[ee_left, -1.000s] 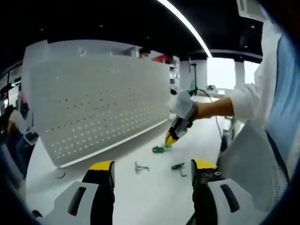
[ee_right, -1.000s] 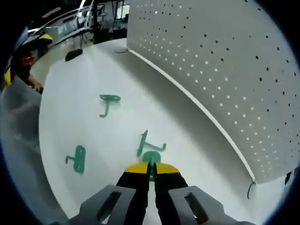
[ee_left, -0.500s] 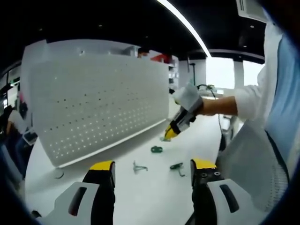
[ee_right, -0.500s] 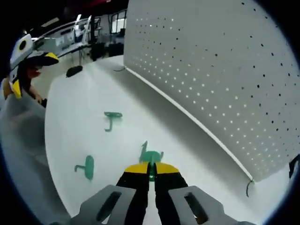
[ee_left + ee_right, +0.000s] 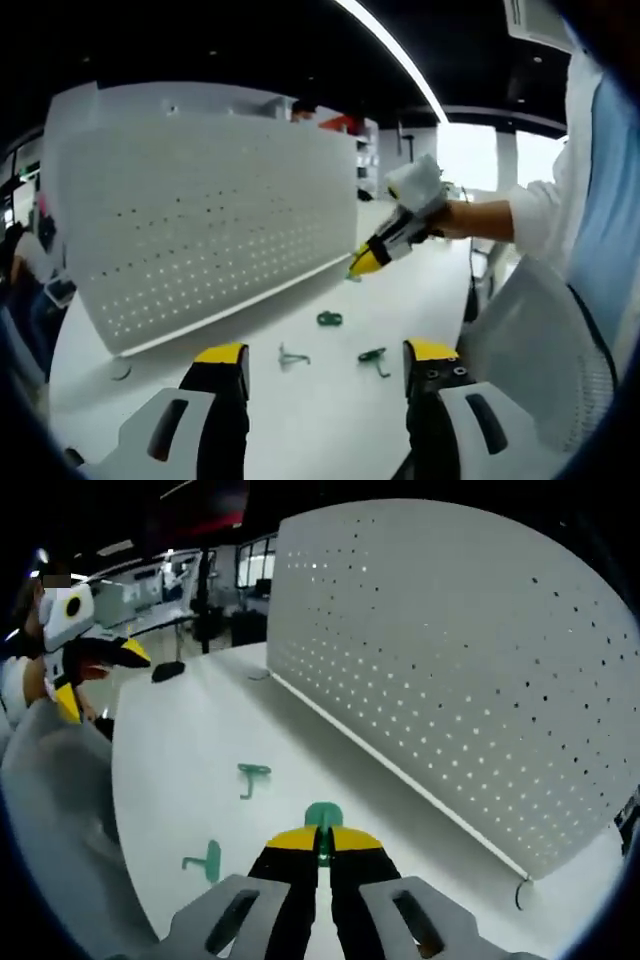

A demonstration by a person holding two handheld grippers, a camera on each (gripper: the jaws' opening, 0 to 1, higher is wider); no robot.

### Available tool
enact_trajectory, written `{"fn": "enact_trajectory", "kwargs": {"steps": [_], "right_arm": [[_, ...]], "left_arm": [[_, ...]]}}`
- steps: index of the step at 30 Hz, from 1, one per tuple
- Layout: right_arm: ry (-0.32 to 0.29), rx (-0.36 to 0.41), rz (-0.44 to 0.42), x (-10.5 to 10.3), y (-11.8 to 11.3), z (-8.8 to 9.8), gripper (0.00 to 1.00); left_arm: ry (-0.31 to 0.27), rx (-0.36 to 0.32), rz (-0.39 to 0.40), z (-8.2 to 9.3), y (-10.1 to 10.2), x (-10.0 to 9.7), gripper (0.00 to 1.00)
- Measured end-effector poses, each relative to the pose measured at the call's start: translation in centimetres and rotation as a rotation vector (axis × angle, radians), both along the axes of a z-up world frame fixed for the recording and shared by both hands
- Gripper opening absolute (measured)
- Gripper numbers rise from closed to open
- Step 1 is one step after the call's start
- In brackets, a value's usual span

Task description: Insert the hook assembly into the mounting plate slot until the hook locks in place.

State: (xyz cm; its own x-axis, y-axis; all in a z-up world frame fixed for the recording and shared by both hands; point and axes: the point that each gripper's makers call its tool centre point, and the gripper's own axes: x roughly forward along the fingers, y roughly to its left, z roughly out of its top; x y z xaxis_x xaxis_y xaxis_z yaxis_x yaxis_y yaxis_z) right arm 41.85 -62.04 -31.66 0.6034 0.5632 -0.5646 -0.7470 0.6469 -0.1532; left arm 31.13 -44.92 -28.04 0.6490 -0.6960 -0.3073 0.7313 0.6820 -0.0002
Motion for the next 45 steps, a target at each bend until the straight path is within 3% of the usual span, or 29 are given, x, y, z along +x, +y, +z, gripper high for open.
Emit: {"fn": "enact_trajectory", "kwargs": {"steps": [10, 17, 23, 30, 40, 45], "right_arm": [[-0.082, 0.131, 0.047, -1.8, 2.2, 3.8, 0.01], [-0.107, 0.178, 0.070, -2.8, 2.8, 5.2, 0.01], [-0.167, 0.223, 0.122, -4.0, 3.8, 7.2, 0.01], [-0.195, 0.249, 0.150, -4.5, 4.4, 8.6, 0.01], [-0.205, 0.304, 0.212, -5.6, 5.6, 11.0, 0.01], [-0.202, 0.366, 0.267, -6.2, 6.6, 12.7, 0.01]], "left_arm": [[-0.010, -0.034, 0.002, 0.6, -0.1, 0.1, 0.62], [-0.021, -0.059, -0.003, 1.1, -0.3, 0.1, 0.61], [-0.048, -0.102, 0.002, 2.3, -0.3, 0.2, 0.59], [-0.058, -0.111, -0.022, 3.0, -1.4, 0.0, 0.58], [-0.129, -0.101, -0.070, 5.9, -2.9, 1.0, 0.56], [-0.166, -0.132, -0.114, 8.0, -3.9, 1.6, 0.54]]}}
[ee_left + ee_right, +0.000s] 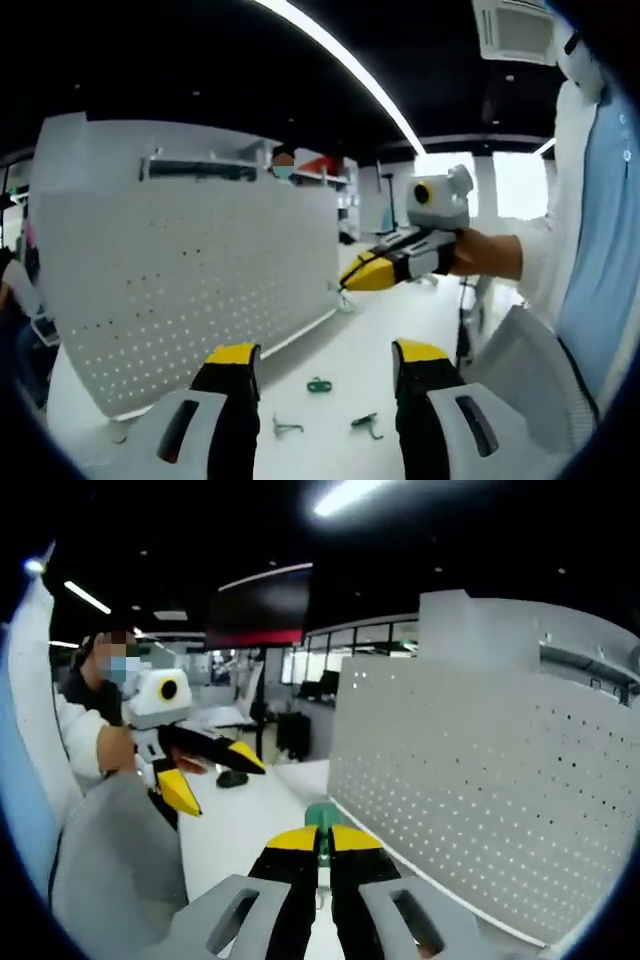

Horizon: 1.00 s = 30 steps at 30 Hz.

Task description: Insert the hook assembly into the mounting plate slot until the hook locks in place.

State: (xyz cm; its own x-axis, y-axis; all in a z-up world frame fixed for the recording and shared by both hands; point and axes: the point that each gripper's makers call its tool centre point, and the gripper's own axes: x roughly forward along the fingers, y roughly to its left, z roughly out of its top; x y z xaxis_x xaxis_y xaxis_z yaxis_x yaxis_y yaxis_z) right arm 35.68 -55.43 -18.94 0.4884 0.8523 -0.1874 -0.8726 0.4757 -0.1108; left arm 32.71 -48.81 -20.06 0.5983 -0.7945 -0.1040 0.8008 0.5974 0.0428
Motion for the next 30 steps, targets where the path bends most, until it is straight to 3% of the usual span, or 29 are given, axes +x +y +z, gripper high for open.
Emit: {"fn": "enact_trajectory", "kwargs": {"steps": [12, 20, 25, 30], "right_arm": [[-0.006, 0.035, 0.100, -1.6, 1.7, 0.7, 0.01], [0.030, 0.107, 0.224, -3.5, 2.9, 1.6, 0.01], [0.069, 0.171, 0.318, -5.2, 3.7, 2.4, 0.01], [0.096, 0.215, 0.347, -5.5, 3.8, 2.9, 0.01]], "left_arm": [[-0.008, -0.049, -0.071, 0.6, -1.7, 0.1, 0.48], [-0.008, -0.124, -0.130, 1.8, -2.2, -0.8, 0.46], [-0.025, -0.164, -0.186, 2.5, -2.7, -1.8, 0.39], [-0.036, -0.170, -0.206, 2.7, -2.9, -2.3, 0.35]]}}
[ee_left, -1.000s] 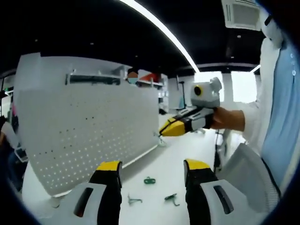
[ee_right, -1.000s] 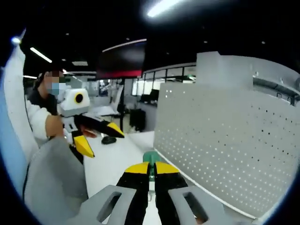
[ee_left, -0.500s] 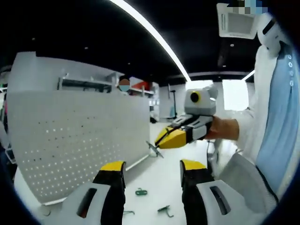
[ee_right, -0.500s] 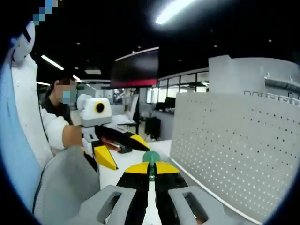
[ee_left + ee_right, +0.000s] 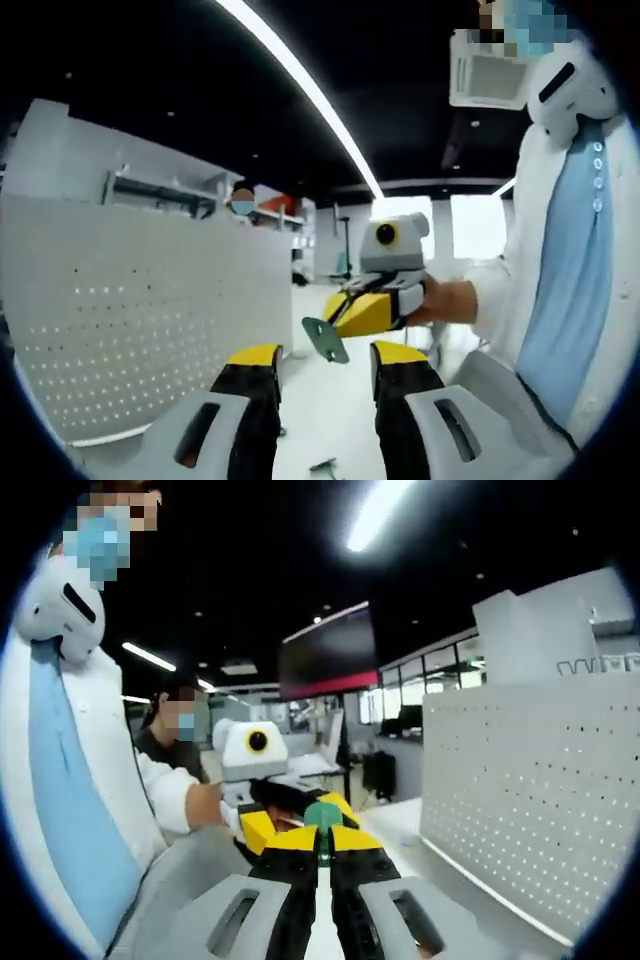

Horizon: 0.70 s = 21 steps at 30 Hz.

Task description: Insert the hook assembly into the mounting plate slot until the hook locks in place.

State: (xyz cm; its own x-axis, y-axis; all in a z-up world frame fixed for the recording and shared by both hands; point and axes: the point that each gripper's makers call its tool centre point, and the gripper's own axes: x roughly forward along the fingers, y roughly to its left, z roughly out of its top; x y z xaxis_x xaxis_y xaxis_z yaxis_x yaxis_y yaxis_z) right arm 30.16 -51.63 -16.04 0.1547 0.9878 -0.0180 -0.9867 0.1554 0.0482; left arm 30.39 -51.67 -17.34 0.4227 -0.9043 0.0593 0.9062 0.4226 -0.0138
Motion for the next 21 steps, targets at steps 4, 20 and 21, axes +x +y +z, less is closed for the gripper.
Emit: {"fn": "enact_trajectory", "kwargs": {"steps": [4, 20, 21], "right_arm": [[0.004, -0.007, 0.027, -0.5, 0.3, -0.1, 0.01], [0.098, 0.077, 0.110, -1.8, 0.2, 0.7, 0.01], [0.096, 0.072, 0.111, -1.9, 0.2, 0.6, 0.01]], "left_arm": [[-0.005, -0.006, -0.011, 0.1, -0.1, -0.4, 0.34], [-0.010, -0.050, -0.077, 0.5, -0.8, -1.7, 0.28], [-0.011, -0.051, -0.079, 0.6, -0.8, -1.8, 0.28]]}}
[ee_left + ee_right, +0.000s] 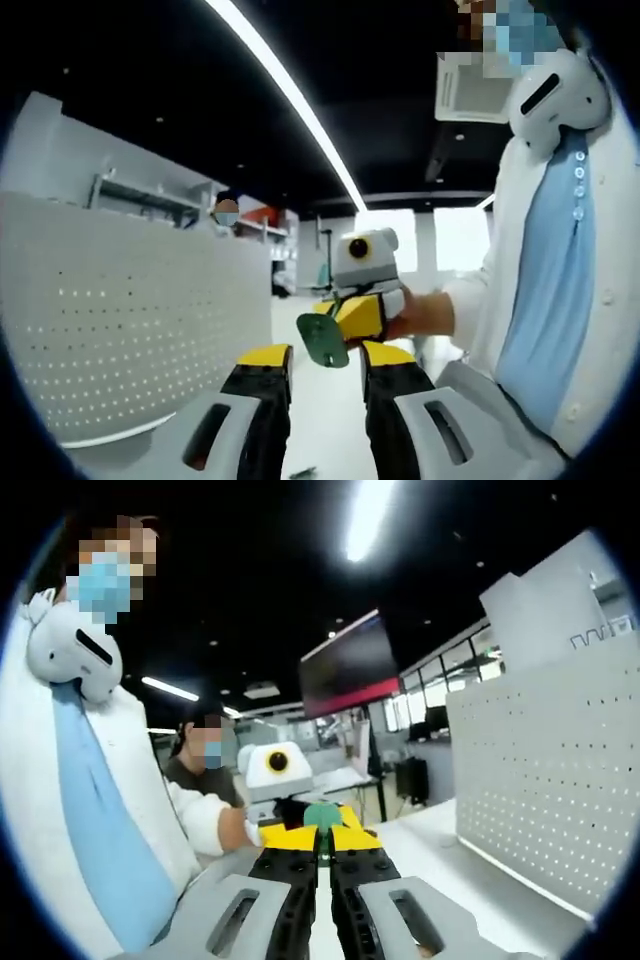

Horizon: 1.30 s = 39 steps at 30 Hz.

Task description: Insert the hook assembly into the mounting plate slot until the hook locks in place.

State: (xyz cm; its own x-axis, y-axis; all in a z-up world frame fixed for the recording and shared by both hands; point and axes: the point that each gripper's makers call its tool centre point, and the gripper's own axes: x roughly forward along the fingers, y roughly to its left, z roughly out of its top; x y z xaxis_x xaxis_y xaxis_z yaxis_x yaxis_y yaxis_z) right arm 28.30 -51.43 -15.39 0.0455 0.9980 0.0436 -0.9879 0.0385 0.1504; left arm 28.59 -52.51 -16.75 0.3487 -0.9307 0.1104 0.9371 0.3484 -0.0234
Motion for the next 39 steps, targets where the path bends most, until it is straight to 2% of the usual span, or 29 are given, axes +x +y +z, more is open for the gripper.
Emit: {"fn": "enact_trajectory", "kwargs": {"steps": [8, 13, 23, 39], "right_arm": [[0.021, 0.002, 0.023, -0.5, -0.1, -0.4, 0.01], [0.024, 0.004, 0.035, -0.6, -0.4, -0.1, 0.01], [-0.018, -0.051, 0.056, -1.0, -0.4, -0.6, 0.01], [-0.043, -0.081, 0.045, -1.2, -0.4, -1.3, 0.01]], "left_arm": [[0.012, 0.001, -0.044, -0.1, -0.7, -0.6, 0.23], [0.009, 0.002, -0.045, 0.0, -0.6, -0.5, 0.19], [0.002, 0.025, -0.047, -0.2, -0.5, -0.8, 0.18], [0.003, 0.065, -0.049, -0.8, -0.4, -0.9, 0.17]]}}
